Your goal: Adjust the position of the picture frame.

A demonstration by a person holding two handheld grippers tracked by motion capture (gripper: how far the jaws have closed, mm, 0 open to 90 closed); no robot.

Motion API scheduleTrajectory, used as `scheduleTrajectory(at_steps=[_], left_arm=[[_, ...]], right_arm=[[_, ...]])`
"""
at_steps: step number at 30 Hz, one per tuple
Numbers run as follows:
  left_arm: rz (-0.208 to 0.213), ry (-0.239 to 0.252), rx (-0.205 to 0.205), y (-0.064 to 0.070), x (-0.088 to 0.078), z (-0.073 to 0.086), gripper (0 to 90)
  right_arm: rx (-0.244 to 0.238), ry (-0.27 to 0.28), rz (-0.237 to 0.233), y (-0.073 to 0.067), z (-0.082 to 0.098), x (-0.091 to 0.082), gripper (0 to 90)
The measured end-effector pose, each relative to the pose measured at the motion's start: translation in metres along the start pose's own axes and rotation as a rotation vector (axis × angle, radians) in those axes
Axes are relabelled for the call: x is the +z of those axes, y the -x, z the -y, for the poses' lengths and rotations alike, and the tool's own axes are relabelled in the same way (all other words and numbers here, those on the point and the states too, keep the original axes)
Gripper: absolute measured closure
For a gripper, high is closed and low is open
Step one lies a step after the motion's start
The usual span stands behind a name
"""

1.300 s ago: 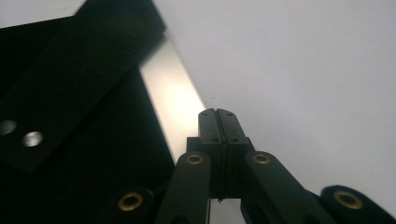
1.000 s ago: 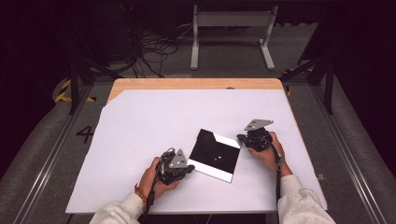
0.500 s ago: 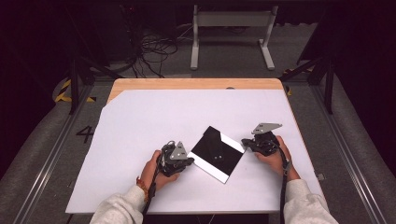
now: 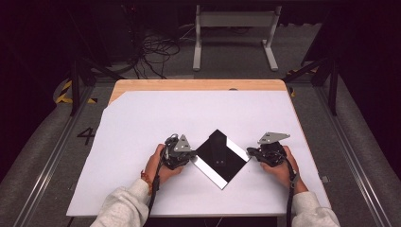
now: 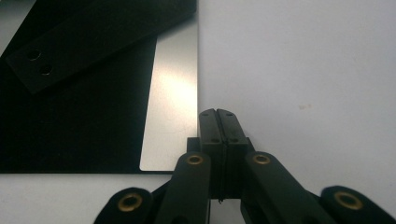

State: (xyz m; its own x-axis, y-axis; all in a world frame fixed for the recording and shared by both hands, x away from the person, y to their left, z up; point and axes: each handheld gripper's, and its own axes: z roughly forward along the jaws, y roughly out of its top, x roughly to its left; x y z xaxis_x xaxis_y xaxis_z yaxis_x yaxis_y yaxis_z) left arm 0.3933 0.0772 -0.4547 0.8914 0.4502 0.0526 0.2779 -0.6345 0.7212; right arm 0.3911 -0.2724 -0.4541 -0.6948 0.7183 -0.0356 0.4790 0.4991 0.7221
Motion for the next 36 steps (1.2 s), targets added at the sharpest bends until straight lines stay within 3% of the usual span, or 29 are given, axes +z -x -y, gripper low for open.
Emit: scheduleTrajectory(at_steps=[3, 4, 7, 23, 30, 36], left_arm=[[0.028, 0.003, -0.007, 0.000, -0.004, 0.004, 87.9], [0.048, -0.026, 0.015, 0.002, -0.008, 0.008, 87.3], [0.074, -0.049, 0.022, 0.006, -0.008, 0.014, 86.9], [0.009, -0.035, 0.035, 0.004, 0.000, 0.007, 88.5], [0.000, -0.015, 0.000, -0.004, 0.006, 0.004, 87.6], [-0.008, -0.015, -0.012, -0.005, 0.006, 0.004, 87.4]], right_arm=[[0.003, 0.000, 0.004, -0.001, 0.001, 0.000, 90.0], [0.006, 0.001, -0.001, -0.001, 0.001, -0.001, 90.0], [0.014, 0.002, -0.010, -0.001, 0.002, -0.002, 90.0], [-0.019, -0.029, -0.063, -0.009, 0.008, -0.013, 90.0], [0.005, -0.026, -0.105, -0.012, 0.016, -0.020, 90.0], [0.007, -0.020, -0.097, -0.017, 0.019, -0.023, 90.0]])
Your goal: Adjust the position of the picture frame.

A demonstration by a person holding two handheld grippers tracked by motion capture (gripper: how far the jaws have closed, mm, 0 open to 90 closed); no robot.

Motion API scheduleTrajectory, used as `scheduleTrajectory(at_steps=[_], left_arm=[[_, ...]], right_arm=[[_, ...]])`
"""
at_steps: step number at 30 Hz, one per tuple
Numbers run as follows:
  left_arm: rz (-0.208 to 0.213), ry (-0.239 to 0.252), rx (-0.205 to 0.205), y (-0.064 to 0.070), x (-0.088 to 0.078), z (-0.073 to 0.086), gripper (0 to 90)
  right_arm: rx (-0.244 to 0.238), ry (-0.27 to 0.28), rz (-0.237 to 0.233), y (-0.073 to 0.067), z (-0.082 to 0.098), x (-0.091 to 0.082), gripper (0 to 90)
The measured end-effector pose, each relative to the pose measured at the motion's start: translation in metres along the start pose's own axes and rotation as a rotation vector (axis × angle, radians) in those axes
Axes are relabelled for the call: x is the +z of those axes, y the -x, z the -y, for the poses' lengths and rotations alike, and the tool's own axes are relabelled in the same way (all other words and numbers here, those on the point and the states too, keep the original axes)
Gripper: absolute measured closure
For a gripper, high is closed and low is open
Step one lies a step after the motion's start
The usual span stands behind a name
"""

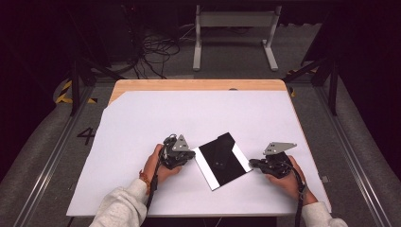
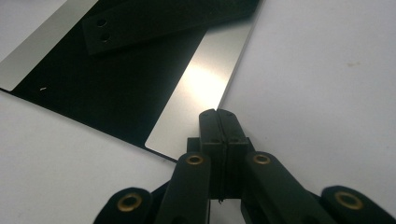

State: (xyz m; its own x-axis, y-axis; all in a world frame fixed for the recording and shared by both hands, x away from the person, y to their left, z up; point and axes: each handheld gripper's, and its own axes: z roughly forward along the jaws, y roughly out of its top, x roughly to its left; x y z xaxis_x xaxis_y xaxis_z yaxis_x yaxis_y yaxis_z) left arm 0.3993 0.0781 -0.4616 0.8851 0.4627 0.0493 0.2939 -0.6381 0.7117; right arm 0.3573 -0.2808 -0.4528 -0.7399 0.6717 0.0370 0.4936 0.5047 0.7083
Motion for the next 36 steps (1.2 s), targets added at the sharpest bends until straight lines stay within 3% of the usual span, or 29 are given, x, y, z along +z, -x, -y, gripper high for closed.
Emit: scheduleTrajectory(at_steps=[6, 10, 15, 19, 23, 26, 36], left_arm=[[0.027, 0.009, 0.010, 0.012, -0.010, 0.002, 87.2], [0.101, 0.012, 0.062, 0.043, -0.028, 0.008, 87.3], [0.160, 0.008, 0.094, 0.075, -0.034, 0.017, 87.5], [0.200, 0.013, 0.111, 0.092, -0.037, 0.018, 87.5], [0.232, 0.012, 0.119, 0.100, -0.033, 0.016, 87.5], [0.235, -0.006, 0.122, 0.105, -0.029, 0.017, 86.9], [0.178, -0.019, 0.124, 0.104, -0.025, 0.017, 87.4]], right_arm=[[0.007, 0.012, 0.007, -0.002, 0.002, -0.001, 90.0], [0.012, 0.011, 0.000, -0.005, 0.005, -0.003, 90.0], [0.010, 0.013, -0.007, -0.010, 0.006, -0.003, 90.0], [0.006, 0.011, -0.008, -0.016, 0.007, -0.004, 90.0], [-0.001, 0.015, -0.019, -0.020, 0.008, -0.004, 90.0], [0.003, 0.021, -0.026, -0.023, 0.009, -0.004, 90.0], [-0.026, 0.009, -0.051, -0.030, 0.008, -0.003, 90.0]])
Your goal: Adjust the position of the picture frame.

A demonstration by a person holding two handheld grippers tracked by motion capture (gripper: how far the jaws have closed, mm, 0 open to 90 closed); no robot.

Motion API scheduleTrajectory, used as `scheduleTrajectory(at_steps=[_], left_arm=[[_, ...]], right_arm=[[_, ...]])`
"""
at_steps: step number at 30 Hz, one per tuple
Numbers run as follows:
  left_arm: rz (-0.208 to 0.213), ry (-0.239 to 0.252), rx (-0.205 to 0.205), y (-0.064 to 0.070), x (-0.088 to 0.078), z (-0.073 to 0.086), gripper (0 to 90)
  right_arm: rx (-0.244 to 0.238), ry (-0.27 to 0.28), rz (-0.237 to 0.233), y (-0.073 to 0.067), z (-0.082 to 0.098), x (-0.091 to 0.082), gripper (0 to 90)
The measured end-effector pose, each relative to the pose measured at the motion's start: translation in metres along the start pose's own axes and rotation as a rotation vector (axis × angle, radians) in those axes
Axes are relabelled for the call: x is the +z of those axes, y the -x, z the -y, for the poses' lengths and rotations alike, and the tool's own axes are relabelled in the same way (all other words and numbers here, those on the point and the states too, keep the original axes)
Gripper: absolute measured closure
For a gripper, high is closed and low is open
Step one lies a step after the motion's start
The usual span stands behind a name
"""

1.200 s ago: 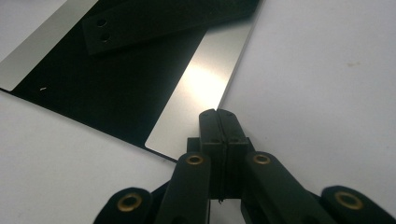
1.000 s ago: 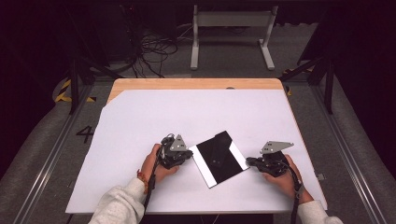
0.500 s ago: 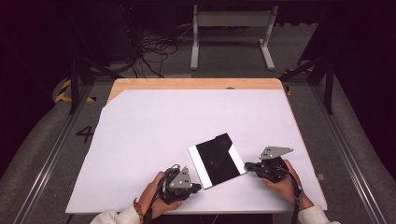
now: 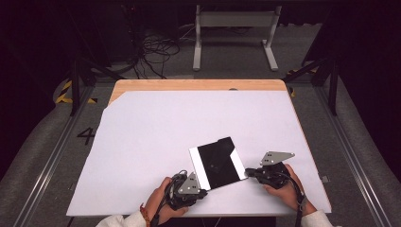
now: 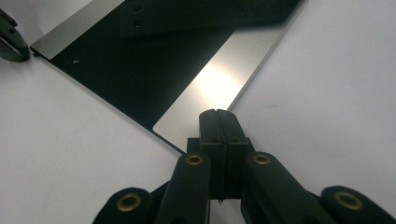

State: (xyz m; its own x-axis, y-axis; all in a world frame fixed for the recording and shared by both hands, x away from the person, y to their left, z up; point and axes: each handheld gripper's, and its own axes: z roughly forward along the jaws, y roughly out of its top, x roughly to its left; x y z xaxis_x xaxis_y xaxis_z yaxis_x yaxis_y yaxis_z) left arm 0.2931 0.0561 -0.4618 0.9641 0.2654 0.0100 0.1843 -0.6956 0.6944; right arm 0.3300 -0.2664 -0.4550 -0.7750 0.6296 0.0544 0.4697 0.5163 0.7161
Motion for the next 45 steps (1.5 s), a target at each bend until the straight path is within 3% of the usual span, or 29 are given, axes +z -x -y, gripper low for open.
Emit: scheduleTrajectory(at_steps=[13, 19, 25, 36, 45], left_arm=[[-0.060, -0.017, -0.026, -0.010, -0.009, 0.007, 89.7], [-0.091, -0.014, -0.060, -0.020, -0.014, 0.014, 89.7], [-0.116, -0.009, -0.089, -0.029, -0.018, 0.018, 89.7], [-0.148, -0.006, -0.125, -0.047, -0.023, 0.025, 89.7], [-0.148, 0.011, -0.156, -0.058, -0.023, 0.026, 89.7]], right_arm=[[-0.020, -0.011, -0.040, -0.009, -0.004, 0.005, 90.0], [-0.026, -0.010, -0.086, -0.012, -0.006, 0.009, 90.0], [-0.043, -0.011, -0.101, -0.018, -0.010, 0.014, 90.0], [-0.071, -0.005, -0.104, -0.027, -0.017, 0.022, 90.0], [-0.116, -0.006, -0.089, -0.034, -0.022, 0.028, 90.0]])
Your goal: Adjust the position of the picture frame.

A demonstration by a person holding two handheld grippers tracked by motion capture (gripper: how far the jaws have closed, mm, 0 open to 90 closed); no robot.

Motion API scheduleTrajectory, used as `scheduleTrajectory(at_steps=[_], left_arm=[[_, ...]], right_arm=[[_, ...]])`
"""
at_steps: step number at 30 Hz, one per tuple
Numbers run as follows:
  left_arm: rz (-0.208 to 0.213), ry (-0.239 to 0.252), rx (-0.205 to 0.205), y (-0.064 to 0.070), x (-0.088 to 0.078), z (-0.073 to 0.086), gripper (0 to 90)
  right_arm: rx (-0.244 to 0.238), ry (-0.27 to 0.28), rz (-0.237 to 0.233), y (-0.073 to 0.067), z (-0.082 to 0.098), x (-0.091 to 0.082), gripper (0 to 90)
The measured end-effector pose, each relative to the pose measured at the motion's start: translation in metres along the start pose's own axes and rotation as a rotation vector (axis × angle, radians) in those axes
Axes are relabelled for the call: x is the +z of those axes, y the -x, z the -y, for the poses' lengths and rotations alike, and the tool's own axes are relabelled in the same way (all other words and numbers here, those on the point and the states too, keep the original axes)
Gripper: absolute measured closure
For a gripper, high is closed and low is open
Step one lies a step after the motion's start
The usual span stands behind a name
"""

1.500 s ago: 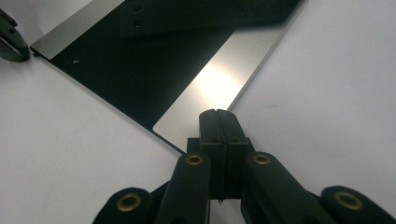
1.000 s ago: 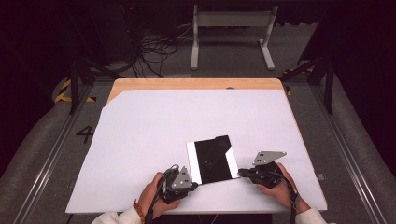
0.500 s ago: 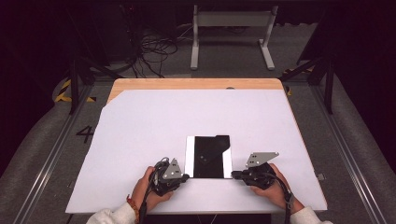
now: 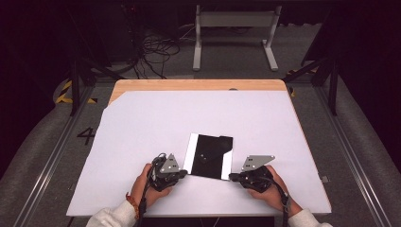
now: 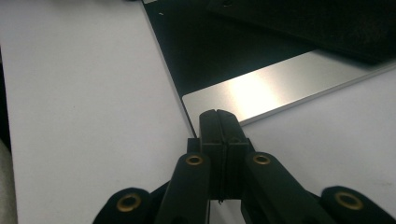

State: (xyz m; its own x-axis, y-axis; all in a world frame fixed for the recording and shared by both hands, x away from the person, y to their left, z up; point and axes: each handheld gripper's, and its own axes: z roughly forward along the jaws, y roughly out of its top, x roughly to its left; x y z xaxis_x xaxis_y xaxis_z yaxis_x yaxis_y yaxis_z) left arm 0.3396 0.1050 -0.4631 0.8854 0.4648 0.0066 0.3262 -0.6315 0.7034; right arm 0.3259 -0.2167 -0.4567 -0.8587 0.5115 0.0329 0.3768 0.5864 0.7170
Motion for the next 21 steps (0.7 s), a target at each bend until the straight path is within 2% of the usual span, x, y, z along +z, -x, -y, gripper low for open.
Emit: scheduleTrajectory(at_steps=[7, 10, 12, 13, 16, 17, 18, 19, 21], left_arm=[[0.001, 0.001, 0.003, -0.002, 0.001, -0.001, 89.7], [-0.006, 0.002, 0.012, -0.002, 0.001, -0.001, 89.7], [-0.007, 0.002, 0.010, -0.002, 0.001, -0.001, 89.7], [-0.007, 0.002, 0.010, -0.002, 0.001, -0.001, 89.7], [-0.007, 0.001, 0.015, -0.002, 0.001, -0.001, 89.7], [-0.012, 0.001, 0.014, -0.001, 0.001, -0.001, 89.8], [-0.012, 0.001, 0.014, -0.001, 0.001, -0.001, 89.7], [-0.010, 0.002, 0.014, -0.002, 0.001, -0.001, 89.7], [-0.008, 0.005, 0.007, -0.002, 0.001, -0.001, 89.8]], right_arm=[[-0.013, -0.006, -0.008, 0.002, -0.003, 0.002, 90.0], [-0.021, -0.002, 0.029, 0.007, -0.006, 0.000, 90.0], [-0.009, 0.029, 0.071, 0.018, -0.010, -0.003, 90.0], [-0.009, 0.029, 0.071, 0.018, -0.010, -0.003, 90.0], [0.036, 0.072, 0.126, 0.041, -0.016, -0.008, 90.0], [0.059, 0.096, 0.160, 0.054, -0.020, -0.010, 90.0], [0.059, 0.096, 0.160, 0.054, -0.020, -0.010, 90.0], [0.077, 0.108, 0.191, 0.065, -0.025, -0.010, 90.0], [0.094, 0.120, 0.196, 0.071, -0.027, -0.009, 90.0]])
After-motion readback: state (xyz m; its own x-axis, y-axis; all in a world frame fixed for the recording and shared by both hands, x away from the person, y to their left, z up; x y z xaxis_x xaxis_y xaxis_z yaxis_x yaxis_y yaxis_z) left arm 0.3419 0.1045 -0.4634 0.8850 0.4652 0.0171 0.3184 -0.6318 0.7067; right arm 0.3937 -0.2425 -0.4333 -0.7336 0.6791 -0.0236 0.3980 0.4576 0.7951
